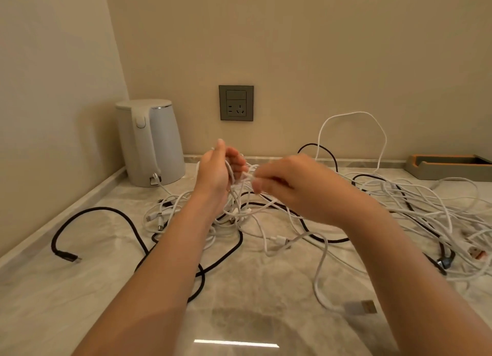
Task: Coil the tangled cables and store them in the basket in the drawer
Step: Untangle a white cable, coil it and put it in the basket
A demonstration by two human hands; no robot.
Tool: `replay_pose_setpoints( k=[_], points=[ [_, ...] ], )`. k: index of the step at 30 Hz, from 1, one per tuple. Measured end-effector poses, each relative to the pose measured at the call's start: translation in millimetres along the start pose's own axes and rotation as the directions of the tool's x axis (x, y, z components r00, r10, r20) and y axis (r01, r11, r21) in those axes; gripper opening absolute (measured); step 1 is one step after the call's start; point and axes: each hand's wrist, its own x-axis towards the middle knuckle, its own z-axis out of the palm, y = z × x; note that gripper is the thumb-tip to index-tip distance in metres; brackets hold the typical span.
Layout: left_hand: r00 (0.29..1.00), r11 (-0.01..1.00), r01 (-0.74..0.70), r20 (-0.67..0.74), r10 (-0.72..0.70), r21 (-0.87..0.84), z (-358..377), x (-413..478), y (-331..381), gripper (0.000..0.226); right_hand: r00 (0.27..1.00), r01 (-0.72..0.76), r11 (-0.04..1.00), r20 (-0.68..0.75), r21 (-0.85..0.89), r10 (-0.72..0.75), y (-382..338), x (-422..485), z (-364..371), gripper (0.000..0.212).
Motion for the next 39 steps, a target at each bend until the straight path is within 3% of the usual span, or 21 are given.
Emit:
replay_pose_setpoints(
  k=[4, 9, 14, 21, 24, 27, 30, 34, 36, 39],
  points=[
    [0.978, 0.986, 0.052, 0.193, -0.082, 0.158, 5.8, -7.9, 0.5, 0.044, 0.922, 0.032, 0.996, -0.381, -0.080, -0.061, 16.1, 3.6, 6.6, 0.033],
    [0.829, 0.944, 0.249, 0.458, -0.322, 0.215, 14.8, -19.7, -2.9, 0.066, 0.827, -0.027, 0.999, -0.561, 0.037, 0.043, 40.0, 10.0, 23.0, 0.040],
    [0.730, 0.935, 0.300, 0.585, -0.353, 0.189, 19.4, -21.6, -12.5, 0.078, 0.809, -0.107, 0.937, -0.519, 0.331, 0.276, 63.5, 11.8, 35.5, 0.036],
    [0.652, 0.893, 0.428, 0.638, -0.409, 0.136, 17.3, -23.6, -10.7, 0.066, 0.843, -0.029, 0.804, -0.418, 0.594, 0.339, 66.2, 11.9, 42.7, 0.046],
    [0.673, 0.916, 0.391, 0.649, -0.354, 0.094, 19.1, -26.7, -12.0, 0.049, 0.887, -0.002, 0.681, -0.313, 0.732, 0.340, 62.0, 10.5, 52.4, 0.046],
    [0.721, 0.931, 0.365, 0.632, -0.285, 0.004, 19.8, -25.9, -13.7, 0.050, 0.902, -0.037, 0.634, -0.247, 0.773, 0.355, 53.7, 12.8, 58.1, 0.045],
    [0.756, 0.905, 0.400, 0.610, -0.238, -0.142, 20.6, -24.1, -10.3, 0.055, 0.921, -0.124, 0.725, -0.193, 0.678, 0.338, 49.1, 14.7, 56.4, 0.036],
    [0.876, 0.838, 0.368, 0.452, -0.166, -0.404, 20.8, -22.0, -1.4, 0.043, 0.958, -0.286, 0.949, 0.027, 0.136, 0.285, 38.1, 13.0, 56.3, 0.024],
    [0.917, 0.826, 0.309, 0.379, -0.127, -0.472, 16.9, -19.5, 3.3, 0.040, 0.942, -0.292, 0.954, 0.155, -0.062, 0.298, 24.7, 11.7, 57.5, 0.027],
    [0.948, 0.821, 0.256, 0.299, -0.111, -0.510, 8.9, -13.9, 7.2, 0.038, 0.929, -0.241, 0.951, 0.238, -0.191, 0.283, 4.0, 8.6, 53.2, 0.025]
  ],
)
